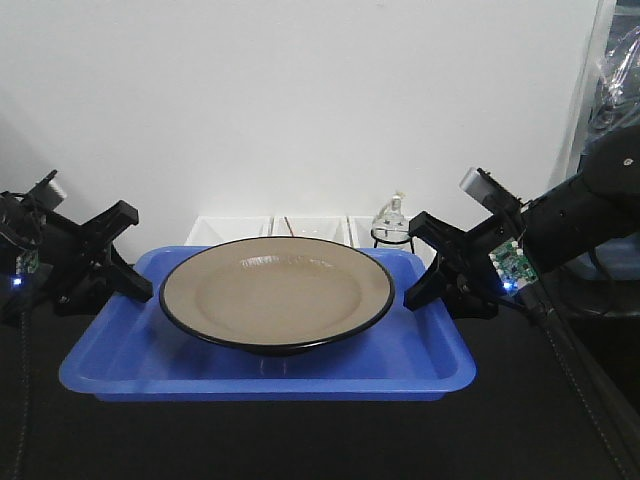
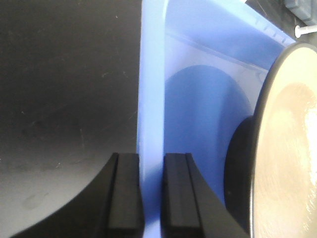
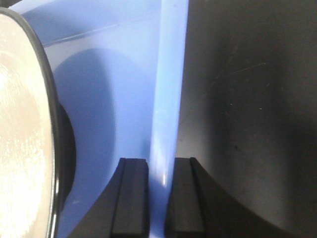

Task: Place disk in tray to left cabinet
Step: 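Hold the tray level with both grippers while the base turns away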

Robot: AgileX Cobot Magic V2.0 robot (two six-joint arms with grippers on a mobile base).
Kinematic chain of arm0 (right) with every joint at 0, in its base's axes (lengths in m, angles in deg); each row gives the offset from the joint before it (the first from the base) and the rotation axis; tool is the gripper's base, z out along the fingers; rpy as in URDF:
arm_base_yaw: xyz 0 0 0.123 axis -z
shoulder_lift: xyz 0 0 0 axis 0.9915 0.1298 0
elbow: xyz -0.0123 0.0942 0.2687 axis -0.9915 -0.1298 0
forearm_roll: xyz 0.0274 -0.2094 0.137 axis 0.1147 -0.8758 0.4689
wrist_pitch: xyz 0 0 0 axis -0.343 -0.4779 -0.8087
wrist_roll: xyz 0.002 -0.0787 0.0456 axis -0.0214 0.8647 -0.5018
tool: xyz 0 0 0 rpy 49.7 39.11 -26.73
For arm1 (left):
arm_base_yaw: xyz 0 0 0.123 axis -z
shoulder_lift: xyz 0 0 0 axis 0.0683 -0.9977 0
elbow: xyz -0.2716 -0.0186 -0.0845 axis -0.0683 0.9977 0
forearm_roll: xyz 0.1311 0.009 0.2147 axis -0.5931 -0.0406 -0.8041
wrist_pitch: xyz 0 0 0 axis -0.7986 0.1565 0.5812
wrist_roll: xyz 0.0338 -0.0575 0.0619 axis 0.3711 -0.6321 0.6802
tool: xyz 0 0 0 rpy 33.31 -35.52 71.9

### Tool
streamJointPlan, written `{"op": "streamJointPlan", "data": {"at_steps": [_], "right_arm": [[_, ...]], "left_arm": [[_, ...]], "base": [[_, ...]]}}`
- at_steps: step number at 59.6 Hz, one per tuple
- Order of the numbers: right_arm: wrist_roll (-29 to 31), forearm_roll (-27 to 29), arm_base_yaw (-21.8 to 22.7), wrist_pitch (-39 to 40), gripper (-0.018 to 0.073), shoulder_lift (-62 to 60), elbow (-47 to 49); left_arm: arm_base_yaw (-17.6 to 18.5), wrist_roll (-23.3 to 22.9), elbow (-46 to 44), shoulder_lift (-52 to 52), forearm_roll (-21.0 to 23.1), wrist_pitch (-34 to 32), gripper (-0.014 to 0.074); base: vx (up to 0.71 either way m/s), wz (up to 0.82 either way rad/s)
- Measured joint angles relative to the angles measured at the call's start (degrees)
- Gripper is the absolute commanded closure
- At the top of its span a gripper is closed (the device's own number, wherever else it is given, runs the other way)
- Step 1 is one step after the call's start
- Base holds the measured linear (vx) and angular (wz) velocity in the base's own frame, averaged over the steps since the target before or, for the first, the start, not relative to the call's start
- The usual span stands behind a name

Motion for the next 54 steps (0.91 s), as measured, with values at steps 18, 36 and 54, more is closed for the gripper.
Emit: {"op": "streamJointPlan", "data": {"at_steps": [18,36,54], "right_arm": [[0.0,0.0,0.0,0.0,0.0563,0.0,0.0],[0.0,0.0,0.0,0.0,0.0563,0.0,0.0],[0.0,0.0,0.0,0.0,0.0563,0.0,0.0]], "left_arm": [[0.0,-0.1,0.0,0.0,0.0,0.0,0.0597],[0.0,-0.1,0.0,0.0,0.0,0.0,0.0597],[0.0,-0.1,0.0,0.0,0.1,0.0,0.0597]], "base": [[0.0,0.0],[-0.06,-0.01],[-0.15,0.04]]}}
